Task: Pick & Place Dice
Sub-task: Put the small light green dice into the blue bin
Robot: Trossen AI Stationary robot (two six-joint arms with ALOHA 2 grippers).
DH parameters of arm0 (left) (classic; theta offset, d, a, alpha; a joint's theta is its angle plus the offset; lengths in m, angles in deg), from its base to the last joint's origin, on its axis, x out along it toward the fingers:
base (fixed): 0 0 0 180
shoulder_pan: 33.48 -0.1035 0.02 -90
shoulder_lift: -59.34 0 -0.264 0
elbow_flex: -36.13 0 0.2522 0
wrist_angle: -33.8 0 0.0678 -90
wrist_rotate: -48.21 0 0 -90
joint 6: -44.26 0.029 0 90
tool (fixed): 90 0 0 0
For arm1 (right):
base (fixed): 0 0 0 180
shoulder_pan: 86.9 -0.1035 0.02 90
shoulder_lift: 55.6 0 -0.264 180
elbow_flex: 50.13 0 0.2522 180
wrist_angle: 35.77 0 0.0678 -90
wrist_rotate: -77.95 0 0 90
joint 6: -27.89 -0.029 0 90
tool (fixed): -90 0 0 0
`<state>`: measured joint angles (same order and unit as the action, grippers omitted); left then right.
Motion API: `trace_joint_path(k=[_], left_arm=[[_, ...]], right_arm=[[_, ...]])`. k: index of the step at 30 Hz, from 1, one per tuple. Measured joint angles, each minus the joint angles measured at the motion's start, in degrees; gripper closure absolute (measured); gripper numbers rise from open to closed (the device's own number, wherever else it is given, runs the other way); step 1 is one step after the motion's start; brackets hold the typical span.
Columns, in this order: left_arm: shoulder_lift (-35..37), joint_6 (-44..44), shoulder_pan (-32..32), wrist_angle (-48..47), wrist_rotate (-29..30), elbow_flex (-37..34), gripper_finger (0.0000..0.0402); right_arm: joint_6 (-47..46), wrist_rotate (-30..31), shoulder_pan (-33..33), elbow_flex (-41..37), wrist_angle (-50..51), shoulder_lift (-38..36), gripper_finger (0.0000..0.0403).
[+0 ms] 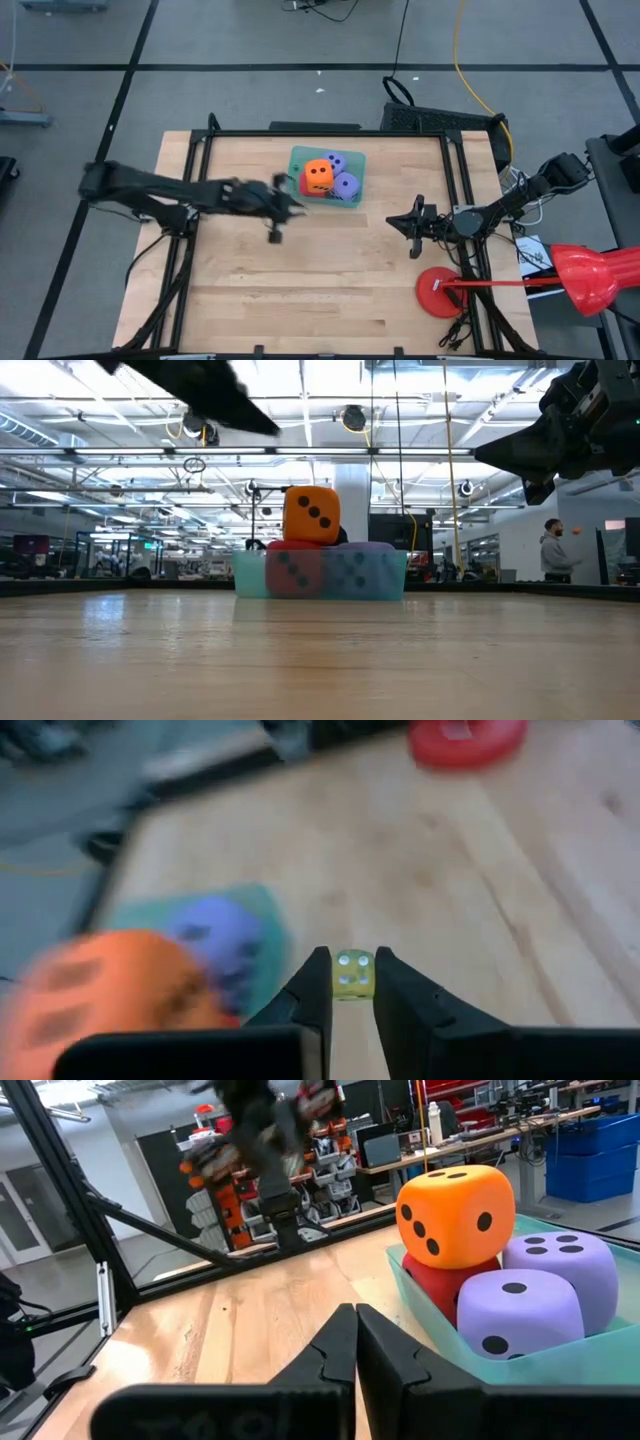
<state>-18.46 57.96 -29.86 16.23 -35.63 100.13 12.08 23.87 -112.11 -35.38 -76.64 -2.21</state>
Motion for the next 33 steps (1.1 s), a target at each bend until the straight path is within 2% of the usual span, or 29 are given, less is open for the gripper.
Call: trace_joint_path(k=[6,11,16,23,33], left_arm=[[21.4,-2.0,-5.1,0.8,2.4,-11.3,0.0349],[38.8,-5.4,-9.2,5.9,-0.1,-24.0,0.0355],[51.0,-8.6,-12.4,14.0,-3.0,-35.3,0.0352],[58.8,-13.0,-16.5,19.7,-3.8,-44.6,0.0353],[59.1,-14.5,-20.3,24.0,-8.5,-47.5,0.0352]], right_arm=[[0.0,0.0,0.0,0.0,-0.2,0.0,0.0399],[0.0,0.0,0.0,0.0,-0.3,0.0,0.0399],[0.0,0.0,0.0,0.0,-0.4,0.0,0.0399],[0.0,0.1,0.0,0.0,-0.4,0.0,0.0399],[0.4,0.1,0.0,0.0,-0.4,0.0,0.0399]])
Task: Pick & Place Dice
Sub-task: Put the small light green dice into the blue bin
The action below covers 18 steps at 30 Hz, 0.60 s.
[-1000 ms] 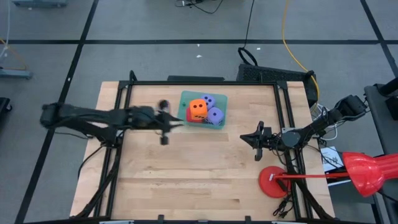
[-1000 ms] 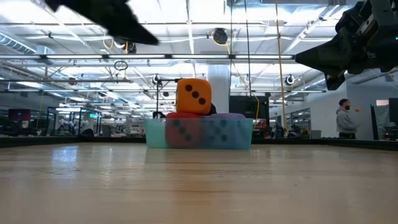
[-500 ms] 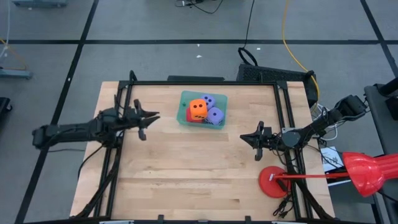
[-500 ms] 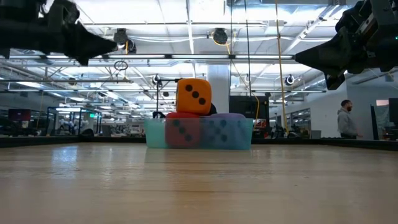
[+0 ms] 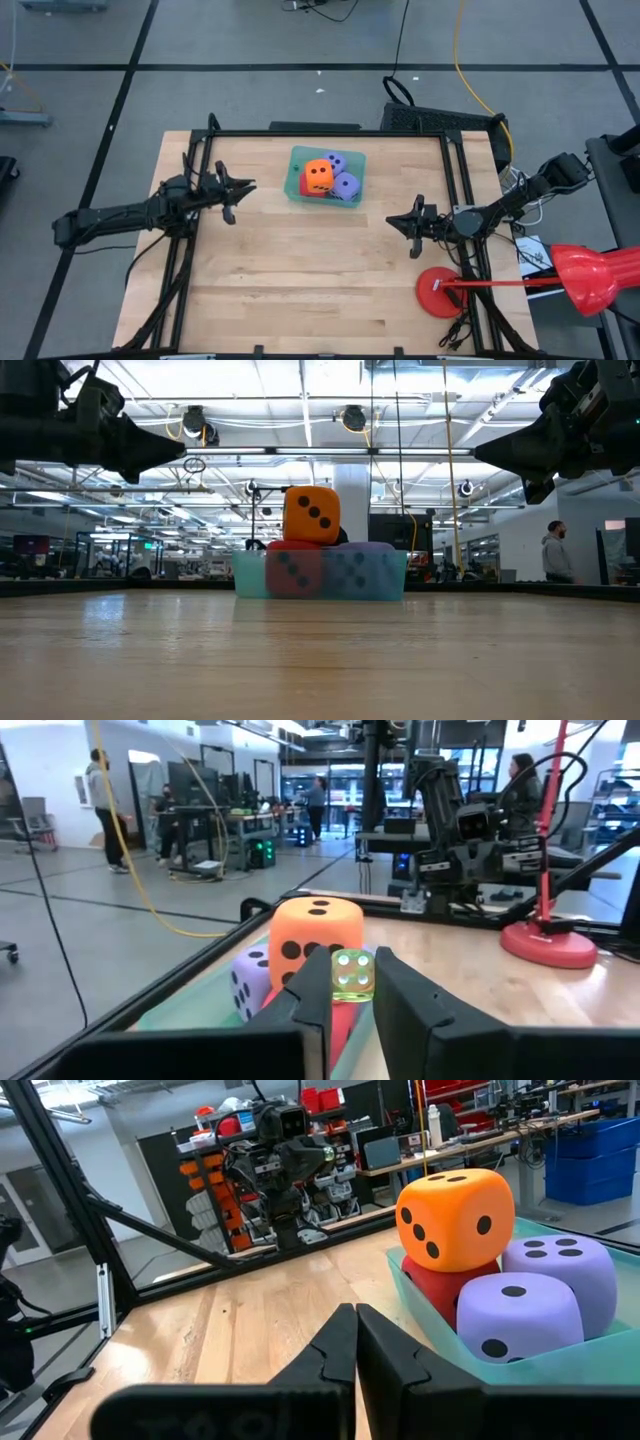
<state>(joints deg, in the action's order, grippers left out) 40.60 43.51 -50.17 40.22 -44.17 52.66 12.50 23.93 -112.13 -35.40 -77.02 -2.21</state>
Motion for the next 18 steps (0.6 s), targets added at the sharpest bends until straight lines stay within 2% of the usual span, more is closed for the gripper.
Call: trace_joint_path(k=[6,9,13,18], left_arm=[[0.0,-0.4,-1.0,-0.1,0.1,0.0,0.0348],[-0.9,-1.0,-1.4,-1.0,2.6,1.3,0.0348],[-6.4,1.8,-1.4,-6.3,4.0,7.9,0.0355],[-19.7,7.1,-1.5,-17.6,8.6,20.9,0.0356]], right_arm=[[0.0,0.0,0.0,0.0,0.0,0.0,0.0399],[0.0,0.0,0.0,0.0,0.0,0.0,0.0399],[0.6,0.2,0.0,0.1,-0.6,0.0,0.0399],[2.3,0.2,0.2,0.8,-0.6,0.0,0.0399]])
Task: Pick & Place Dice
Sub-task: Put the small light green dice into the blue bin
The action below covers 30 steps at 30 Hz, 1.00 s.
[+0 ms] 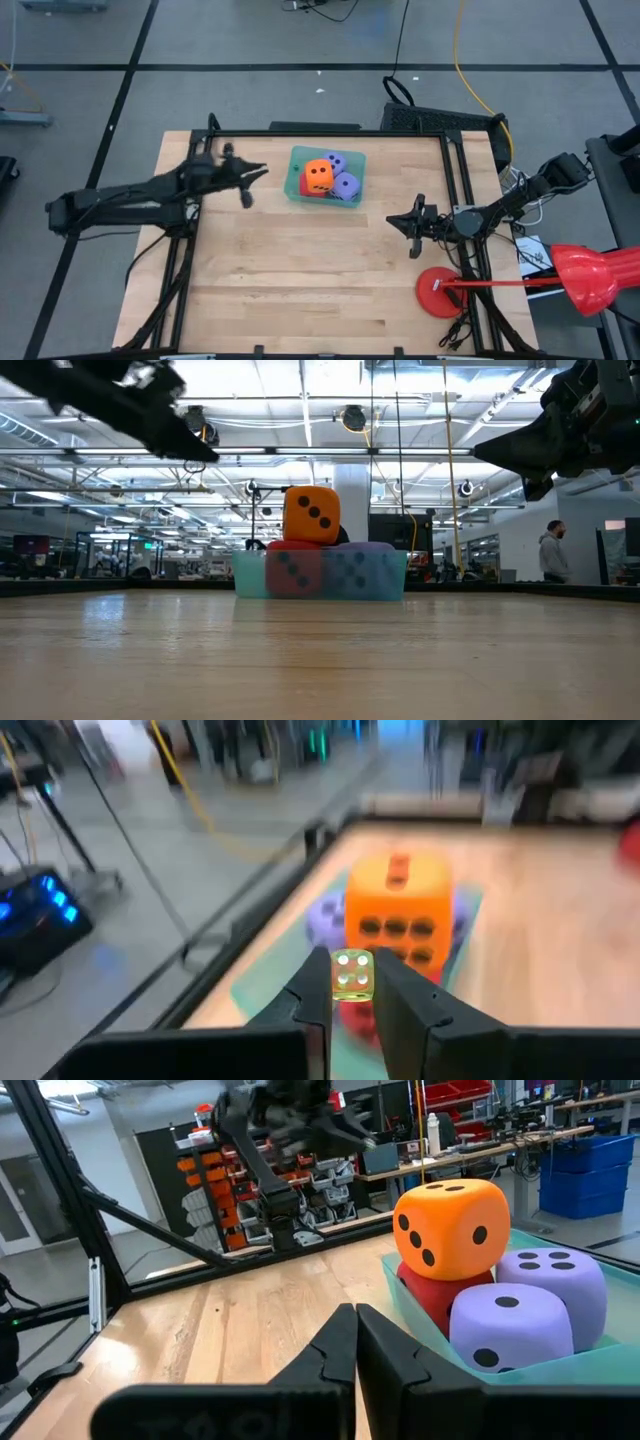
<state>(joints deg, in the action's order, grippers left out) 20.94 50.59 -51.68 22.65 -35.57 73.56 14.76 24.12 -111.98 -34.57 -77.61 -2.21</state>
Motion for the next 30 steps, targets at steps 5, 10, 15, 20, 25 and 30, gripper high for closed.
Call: trace_joint_path(k=[5,10,15,20,25,30], left_arm=[[-16.3,5.2,-2.0,-7.9,0.9,10.0,0.0349],[-29.9,9.1,-3.9,-7.6,-2.4,15.4,0.0353],[-41.0,11.2,-5.0,-7.6,-3.4,19.1,0.0351],[-48.3,12.0,-5.7,-7.5,-5.2,21.4,0.0352],[-51.9,12.1,-6.6,-7.2,-5.2,21.8,0.0347],[-53.7,13.1,-6.9,-8.3,-6.0,21.7,0.0342]], right_arm=[[0.8,0.0,0.0,0.3,0.1,0.0,0.0399],[0.8,-0.2,0.0,0.3,0.2,0.0,0.0399],[0.5,-0.2,0.0,0.3,0.7,0.0,0.0399],[0.2,-0.2,0.0,0.3,1.0,0.0,0.0399],[0.1,-0.3,-0.1,0.3,1.0,0.0,0.0399],[0.1,-0.3,-0.1,0.3,0.7,0.0,0.0399]])
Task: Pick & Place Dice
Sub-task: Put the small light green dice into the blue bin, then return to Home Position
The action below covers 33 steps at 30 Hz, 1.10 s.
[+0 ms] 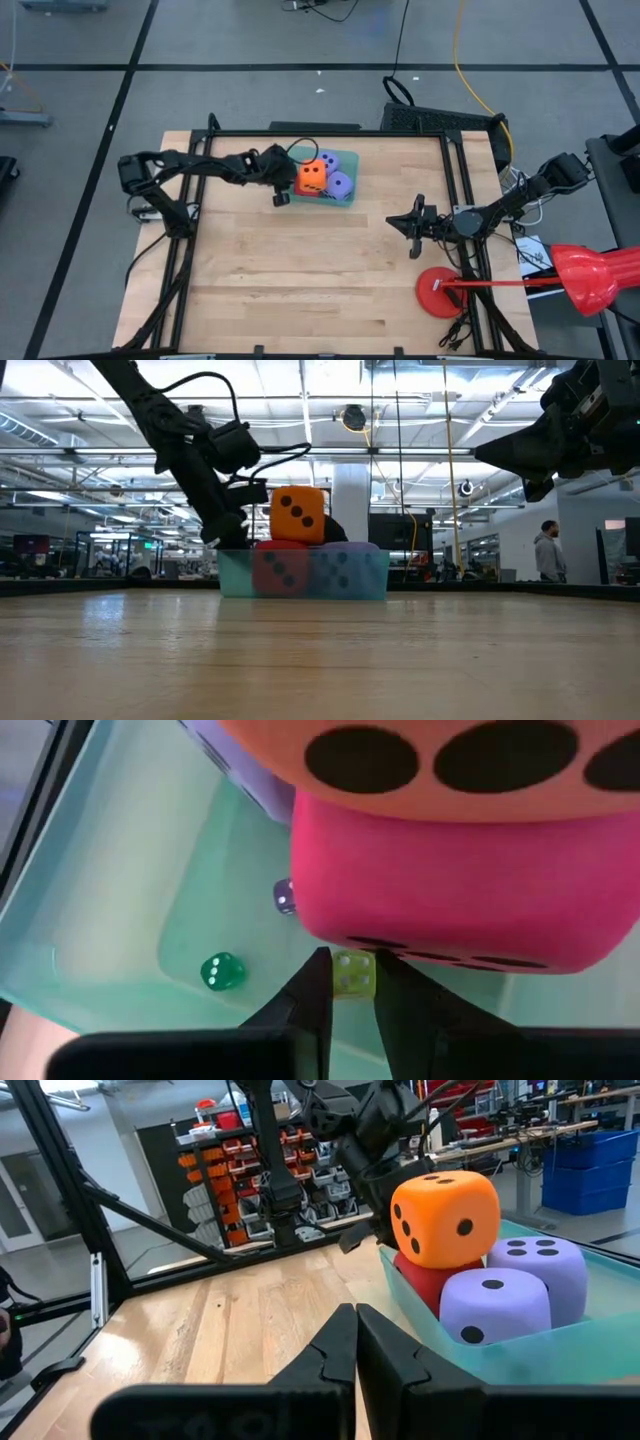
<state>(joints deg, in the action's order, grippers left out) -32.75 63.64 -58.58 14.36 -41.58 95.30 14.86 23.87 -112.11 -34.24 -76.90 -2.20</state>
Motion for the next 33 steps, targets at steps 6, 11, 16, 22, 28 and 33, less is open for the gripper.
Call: trace_joint_path(k=[6,11,16,22,28,33], left_arm=[[1.5,-0.4,0.8,0.6,-0.1,-0.1,0.0261],[3.9,-0.6,0.9,0.9,2.5,-0.1,0.0155],[5.4,-0.3,0.9,-0.2,5.4,-0.1,0.0089],[7.1,-0.4,0.9,-0.8,5.4,-0.1,0.0080],[15.3,-0.2,0.9,-0.2,3.3,-0.2,0.0131],[27.9,-1.3,-1.0,3.9,-9.9,-2.6,0.0231]], right_arm=[[0.0,0.0,0.0,0.0,-0.1,0.0,0.0399],[0.0,-0.1,0.0,0.0,-0.1,0.0,0.0399],[0.0,-0.1,0.0,0.0,0.1,0.0,0.0399],[0.0,-0.1,0.0,0.0,0.3,0.0,0.0399],[0.0,-0.2,0.0,0.0,0.6,0.0,0.0399],[0.0,-0.2,0.0,0.0,0.8,0.0,0.0399]])
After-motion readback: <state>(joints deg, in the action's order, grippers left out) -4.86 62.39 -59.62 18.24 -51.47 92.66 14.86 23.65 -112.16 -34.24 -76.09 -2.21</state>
